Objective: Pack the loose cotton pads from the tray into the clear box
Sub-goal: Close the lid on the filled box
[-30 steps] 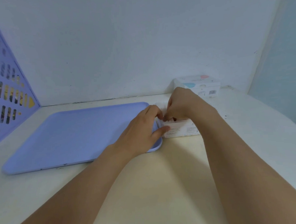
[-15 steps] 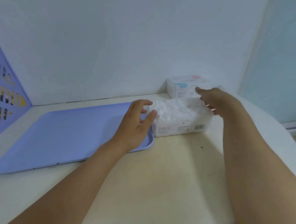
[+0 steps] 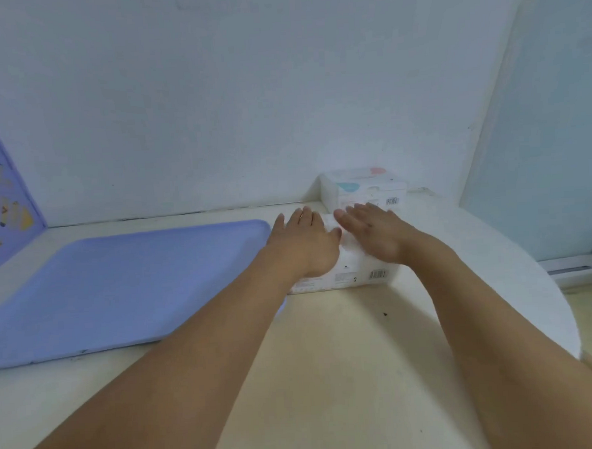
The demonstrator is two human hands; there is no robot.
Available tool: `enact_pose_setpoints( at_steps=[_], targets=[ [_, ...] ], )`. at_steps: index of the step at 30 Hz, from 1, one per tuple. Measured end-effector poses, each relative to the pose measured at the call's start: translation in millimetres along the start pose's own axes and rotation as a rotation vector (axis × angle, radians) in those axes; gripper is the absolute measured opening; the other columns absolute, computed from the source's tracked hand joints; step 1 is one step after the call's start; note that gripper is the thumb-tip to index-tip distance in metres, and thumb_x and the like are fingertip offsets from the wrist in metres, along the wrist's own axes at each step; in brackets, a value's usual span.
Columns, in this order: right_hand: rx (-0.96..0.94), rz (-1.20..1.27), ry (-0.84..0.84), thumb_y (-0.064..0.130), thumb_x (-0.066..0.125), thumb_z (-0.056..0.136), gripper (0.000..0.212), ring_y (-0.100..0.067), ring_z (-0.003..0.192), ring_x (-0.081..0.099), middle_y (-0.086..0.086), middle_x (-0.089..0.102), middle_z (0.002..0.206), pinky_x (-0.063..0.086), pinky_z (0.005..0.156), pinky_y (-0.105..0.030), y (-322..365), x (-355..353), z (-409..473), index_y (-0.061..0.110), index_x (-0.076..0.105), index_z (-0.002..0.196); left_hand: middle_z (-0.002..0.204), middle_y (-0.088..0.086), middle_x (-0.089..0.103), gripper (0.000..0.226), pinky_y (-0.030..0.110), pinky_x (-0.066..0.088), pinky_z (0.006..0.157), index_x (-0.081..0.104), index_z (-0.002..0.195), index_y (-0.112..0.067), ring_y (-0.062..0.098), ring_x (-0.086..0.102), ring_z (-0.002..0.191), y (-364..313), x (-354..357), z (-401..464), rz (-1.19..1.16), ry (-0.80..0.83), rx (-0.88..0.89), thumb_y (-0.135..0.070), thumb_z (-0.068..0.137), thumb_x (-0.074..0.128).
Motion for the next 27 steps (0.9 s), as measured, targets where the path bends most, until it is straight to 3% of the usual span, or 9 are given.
enact_pose_setpoints(
  at_steps=[3, 8, 10, 13, 16, 19, 21, 24, 27],
  targets=[
    [0.004, -0.087, 0.04, 0.072, 0.003, 0.095, 0.084, -0.017, 0.155, 0.011, -0.003, 0.023, 0.166, 0.003, 0.126, -0.044, 15, 10, 12, 0.022, 0.025, 0.159, 0.169, 0.005, -0.01, 0.063, 0.043, -0.007, 0.125, -0.008, 0.16, -0.013, 0.019, -0.011, 0.155, -6, 1, 5, 0.026, 0.05, 0.076, -0.032, 0.107, 0.019],
    [-0.09, 0.481, 0.034, 0.081, 0.023, 0.09, 0.062, -0.016, 0.115, 0.058, 0.009, 0.067, 0.114, 0.036, 0.114, -0.044, 29, 4, 8, 0.039, 0.066, 0.107, 0.165, 0.009, 0.022, 0.06, 0.043, 0.016, 0.123, 0.014, 0.16, -0.015, 0.027, 0.02, 0.152, -2, 1, 13, -0.078, -0.044, 0.131, -0.04, 0.106, 0.023],
    [-0.109, 0.692, -0.208, 0.063, 0.04, 0.098, 0.042, -0.012, 0.11, 0.063, 0.01, 0.069, 0.115, 0.043, 0.108, -0.04, 15, -18, 4, 0.034, 0.068, 0.11, 0.156, 0.012, 0.038, 0.054, 0.041, 0.027, 0.118, 0.033, 0.152, -0.013, 0.029, 0.034, 0.145, 3, -12, 7, -0.331, -0.252, 0.119, -0.042, 0.107, 0.027],
    [0.118, 0.475, -0.651, 0.039, 0.051, 0.098, 0.029, -0.019, 0.087, 0.061, 0.001, 0.067, 0.092, 0.047, 0.081, -0.034, -38, -52, -6, 0.019, 0.07, 0.091, 0.158, 0.007, 0.035, 0.057, 0.036, 0.028, 0.116, 0.036, 0.152, -0.012, 0.023, 0.033, 0.145, 38, -24, -10, -0.774, -0.648, -0.096, -0.044, 0.105, 0.041],
    [0.405, 0.75, -0.326, 0.034, 0.051, 0.098, 0.028, -0.02, 0.07, 0.057, -0.005, 0.063, 0.081, 0.045, 0.064, -0.03, -67, -22, -3, 0.014, 0.061, 0.082, 0.137, 0.009, 0.055, 0.053, 0.033, 0.041, 0.094, 0.045, 0.144, -0.011, 0.027, 0.056, 0.119, 60, 2, -4, -1.11, -0.452, -0.297, -0.046, 0.105, 0.039],
    [0.34, 1.085, -0.144, 0.012, 0.047, 0.102, 0.021, -0.017, 0.095, 0.07, 0.0, 0.073, 0.102, 0.056, 0.084, -0.03, -57, 3, 1, 0.017, 0.067, 0.099, 0.112, -0.003, 0.057, 0.041, 0.029, 0.044, 0.082, 0.047, 0.145, -0.017, 0.017, 0.056, 0.093, 65, 18, 0, -1.366, -0.367, -0.321, -0.023, 0.105, 0.043],
    [0.309, 1.19, -0.16, 0.008, 0.046, 0.102, 0.024, -0.02, 0.103, 0.071, -0.003, 0.073, 0.113, 0.057, 0.088, -0.033, -55, 6, -1, 0.014, 0.066, 0.113, 0.12, -0.004, 0.058, 0.046, 0.03, 0.05, 0.089, 0.044, 0.147, -0.02, 0.016, 0.06, 0.096, 68, 20, -2, -1.463, -0.423, -0.306, -0.011, 0.102, 0.046],
    [0.318, 1.281, -0.172, 0.005, 0.046, 0.102, 0.025, -0.017, 0.085, 0.073, -0.006, 0.074, 0.104, 0.059, 0.064, -0.026, -53, 4, -9, 0.008, 0.065, 0.117, 0.147, 0.002, 0.05, 0.055, 0.041, 0.047, 0.108, 0.042, 0.15, -0.019, 0.022, 0.057, 0.124, 66, 21, -8, -1.585, -0.449, -0.257, -0.002, 0.099, 0.051],
    [0.287, 1.351, -0.191, 0.0, 0.045, 0.1, 0.032, -0.02, 0.083, 0.073, -0.009, 0.075, 0.107, 0.059, 0.066, -0.029, -46, 4, -15, 0.015, 0.068, 0.115, 0.14, 0.002, 0.06, 0.045, 0.044, 0.048, 0.107, 0.048, 0.144, -0.022, 0.023, 0.062, 0.121, 59, 17, -18, -1.662, -0.496, -0.226, -0.013, 0.1, 0.055]
  ],
)
Point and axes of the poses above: each hand's wrist, its own z-axis towards the middle knuckle, its own x-axis out of the palm, y = z × x, the point moved 6 cm from there along z, towards the middle knuckle
